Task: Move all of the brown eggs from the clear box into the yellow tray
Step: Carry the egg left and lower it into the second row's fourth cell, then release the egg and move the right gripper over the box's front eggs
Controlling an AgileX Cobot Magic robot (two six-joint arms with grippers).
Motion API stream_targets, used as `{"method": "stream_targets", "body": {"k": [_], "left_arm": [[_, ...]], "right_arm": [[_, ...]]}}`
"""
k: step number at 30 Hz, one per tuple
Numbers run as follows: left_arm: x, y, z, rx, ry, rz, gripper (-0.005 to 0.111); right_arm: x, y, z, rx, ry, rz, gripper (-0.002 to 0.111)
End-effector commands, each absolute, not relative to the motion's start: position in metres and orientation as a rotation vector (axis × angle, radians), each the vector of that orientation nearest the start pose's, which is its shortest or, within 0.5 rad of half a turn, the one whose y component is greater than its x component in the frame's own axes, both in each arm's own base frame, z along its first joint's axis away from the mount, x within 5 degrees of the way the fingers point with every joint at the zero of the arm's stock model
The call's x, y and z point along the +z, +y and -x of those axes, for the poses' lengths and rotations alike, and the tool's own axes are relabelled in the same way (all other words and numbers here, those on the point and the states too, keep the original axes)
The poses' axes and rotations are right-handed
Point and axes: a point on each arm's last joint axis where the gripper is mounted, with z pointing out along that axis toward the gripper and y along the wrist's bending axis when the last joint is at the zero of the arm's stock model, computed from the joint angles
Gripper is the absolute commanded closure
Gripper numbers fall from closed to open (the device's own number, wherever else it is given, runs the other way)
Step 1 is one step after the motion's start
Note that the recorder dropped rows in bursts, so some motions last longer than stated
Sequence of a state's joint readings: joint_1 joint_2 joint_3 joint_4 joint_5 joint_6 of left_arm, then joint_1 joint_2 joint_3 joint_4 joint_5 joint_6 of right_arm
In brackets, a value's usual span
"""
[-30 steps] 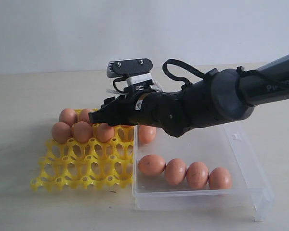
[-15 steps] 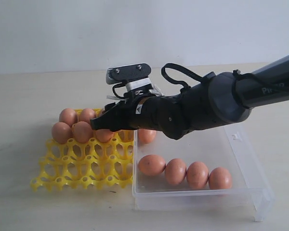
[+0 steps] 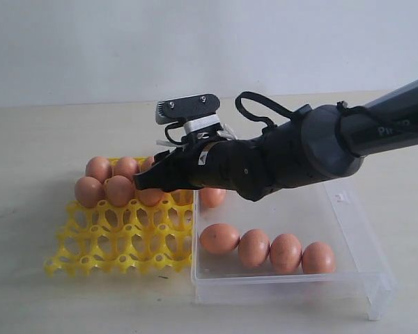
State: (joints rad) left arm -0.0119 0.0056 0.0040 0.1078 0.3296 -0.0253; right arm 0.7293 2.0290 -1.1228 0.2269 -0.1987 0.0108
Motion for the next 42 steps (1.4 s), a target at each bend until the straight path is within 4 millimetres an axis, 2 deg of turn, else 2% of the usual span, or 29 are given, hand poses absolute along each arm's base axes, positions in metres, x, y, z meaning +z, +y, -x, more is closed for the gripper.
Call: {"method": "stream_targets", "body": {"k": [1, 15, 20, 25, 27, 32, 35, 37, 38, 40, 42], "left_arm": [[0.184, 0.002, -0.054, 0.072, 1.801, -0.049, 0.107], [0.184, 0.002, -0.054, 0.072, 1.801, -0.049, 0.107], [0.184, 0.002, -0.054, 0.072, 1.801, -0.049, 0.107], [0.184, 0.002, -0.054, 0.072, 1.801, -0.049, 0.107], [0.184, 0.002, -0.054, 0.072, 1.801, -0.049, 0.107], [0.184, 0.002, -0.054, 0.072, 1.801, -0.049, 0.107], [0.184, 0.002, -0.054, 0.072, 1.801, -0.049, 0.107], [0.184, 0.002, -0.054, 0.072, 1.801, -0.049, 0.107], [0.184, 0.002, -0.054, 0.072, 1.801, -0.049, 0.107], [0.184, 0.002, -0.054, 0.072, 1.801, -0.049, 0.107], [0.184, 0.002, -0.054, 0.072, 1.801, -0.049, 0.107]], "right_arm": [[0.134, 0.274, -0.319, 0.474, 2.181, 0.516, 0.108], [0.133, 0.27, -0.322, 0.456, 2.19, 0.525, 0.106], [0.133, 0.27, -0.322, 0.455, 2.189, 0.528, 0.084], [0.133, 0.27, -0.322, 0.457, 2.185, 0.521, 0.056], [0.134, 0.27, -0.322, 0.458, 2.184, 0.52, 0.051], [0.135, 0.27, -0.323, 0.459, 2.177, 0.518, 0.051], [0.153, 0.267, -0.321, 0.49, 2.18, 0.46, 0.054], [0.178, 0.259, -0.319, 0.524, 2.199, 0.41, 0.069], [0.196, 0.25, -0.318, 0.532, 2.205, 0.398, 0.086], [0.219, 0.233, -0.318, 0.514, 2.211, 0.407, 0.108], [0.228, 0.221, -0.318, 0.486, 2.225, 0.42, 0.108]]}}
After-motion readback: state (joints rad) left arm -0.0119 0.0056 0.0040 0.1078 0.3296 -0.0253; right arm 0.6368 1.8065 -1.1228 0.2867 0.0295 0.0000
